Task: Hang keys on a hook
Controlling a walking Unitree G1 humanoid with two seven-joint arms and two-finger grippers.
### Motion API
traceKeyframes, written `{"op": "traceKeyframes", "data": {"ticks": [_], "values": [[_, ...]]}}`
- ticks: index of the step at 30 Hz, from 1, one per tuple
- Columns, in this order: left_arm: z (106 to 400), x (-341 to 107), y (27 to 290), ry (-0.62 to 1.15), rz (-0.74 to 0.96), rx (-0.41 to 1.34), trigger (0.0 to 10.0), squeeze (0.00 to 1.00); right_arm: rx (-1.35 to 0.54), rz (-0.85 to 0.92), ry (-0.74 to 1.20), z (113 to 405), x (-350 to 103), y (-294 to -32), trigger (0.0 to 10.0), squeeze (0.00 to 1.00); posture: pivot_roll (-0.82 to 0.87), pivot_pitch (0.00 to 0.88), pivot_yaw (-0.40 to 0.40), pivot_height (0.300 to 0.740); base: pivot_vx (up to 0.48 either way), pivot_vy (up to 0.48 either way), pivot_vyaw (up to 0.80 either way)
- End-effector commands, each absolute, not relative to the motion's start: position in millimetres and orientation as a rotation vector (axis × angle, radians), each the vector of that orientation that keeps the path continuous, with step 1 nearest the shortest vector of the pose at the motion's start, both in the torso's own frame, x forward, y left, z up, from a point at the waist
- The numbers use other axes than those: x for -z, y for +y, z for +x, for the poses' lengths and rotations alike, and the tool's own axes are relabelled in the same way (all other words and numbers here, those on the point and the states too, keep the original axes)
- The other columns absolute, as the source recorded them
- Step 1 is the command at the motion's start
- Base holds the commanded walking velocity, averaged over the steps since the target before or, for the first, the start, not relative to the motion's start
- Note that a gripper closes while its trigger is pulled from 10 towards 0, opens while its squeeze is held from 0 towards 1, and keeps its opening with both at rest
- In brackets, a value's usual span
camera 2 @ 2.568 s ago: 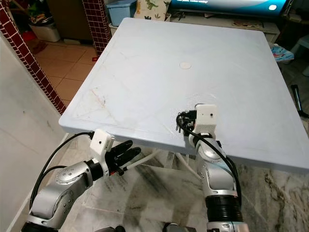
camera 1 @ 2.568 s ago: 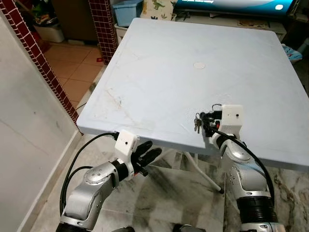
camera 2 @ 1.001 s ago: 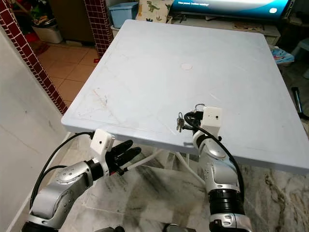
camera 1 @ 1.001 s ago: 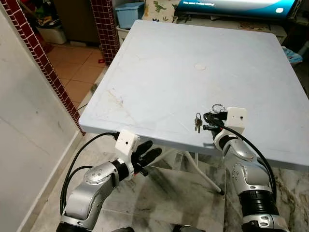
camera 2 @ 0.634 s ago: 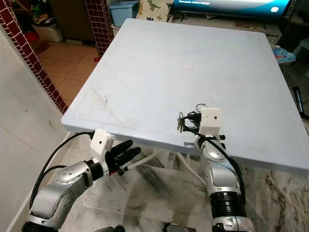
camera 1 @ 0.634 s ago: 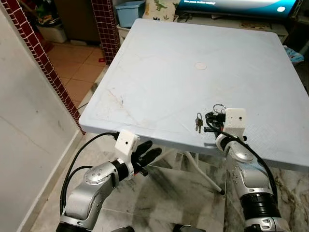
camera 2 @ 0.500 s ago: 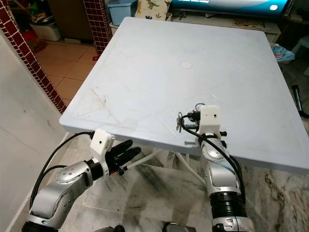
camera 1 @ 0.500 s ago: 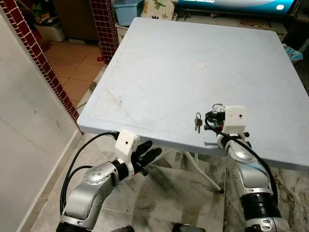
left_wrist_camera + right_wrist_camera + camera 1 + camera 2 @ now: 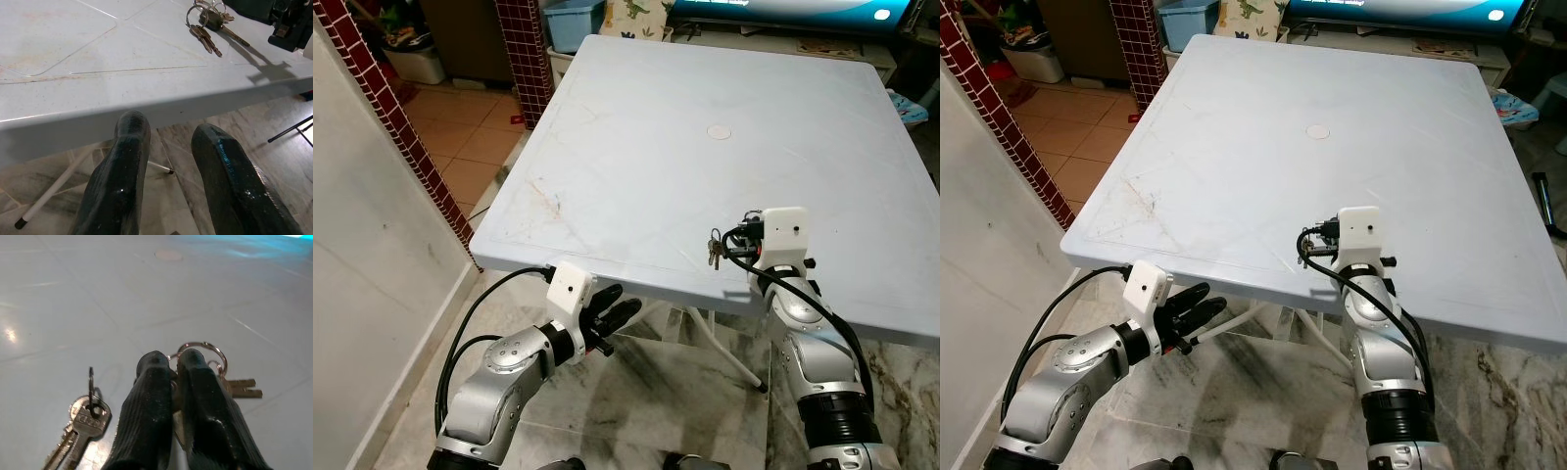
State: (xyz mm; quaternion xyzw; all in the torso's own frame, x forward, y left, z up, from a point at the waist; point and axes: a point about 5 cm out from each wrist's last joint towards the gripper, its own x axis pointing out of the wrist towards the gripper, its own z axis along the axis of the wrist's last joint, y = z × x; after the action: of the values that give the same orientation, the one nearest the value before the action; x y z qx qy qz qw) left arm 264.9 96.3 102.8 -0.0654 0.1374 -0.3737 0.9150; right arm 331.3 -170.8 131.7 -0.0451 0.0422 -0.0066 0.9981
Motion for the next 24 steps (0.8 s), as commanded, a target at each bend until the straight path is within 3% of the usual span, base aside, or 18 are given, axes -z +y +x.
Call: {"op": "traceKeyframes", "data": {"ticks": [1,10,24], "values": [[264,-100,95,0.295,-0.126,0.772,10.0,0.00,0.032,-0.070,0.118,332,-129,-178,10.0,1.00,-0.09,0.144,0.000,0.740,0.000,0.000,0.00],[264,-99,95,0.301,-0.128,0.775,10.0,0.00,0.042,-0.059,0.170,336,-126,-192,10.0,1.00,-0.09,0.144,0.002,0.740,0.000,0.000,0.00],[264,-99,95,0.304,-0.129,0.778,10.0,0.00,-0.039,-0.031,0.236,339,-120,-188,10.0,1.00,-0.09,0.149,0.005,0.740,0.000,0.000,0.00]]}}
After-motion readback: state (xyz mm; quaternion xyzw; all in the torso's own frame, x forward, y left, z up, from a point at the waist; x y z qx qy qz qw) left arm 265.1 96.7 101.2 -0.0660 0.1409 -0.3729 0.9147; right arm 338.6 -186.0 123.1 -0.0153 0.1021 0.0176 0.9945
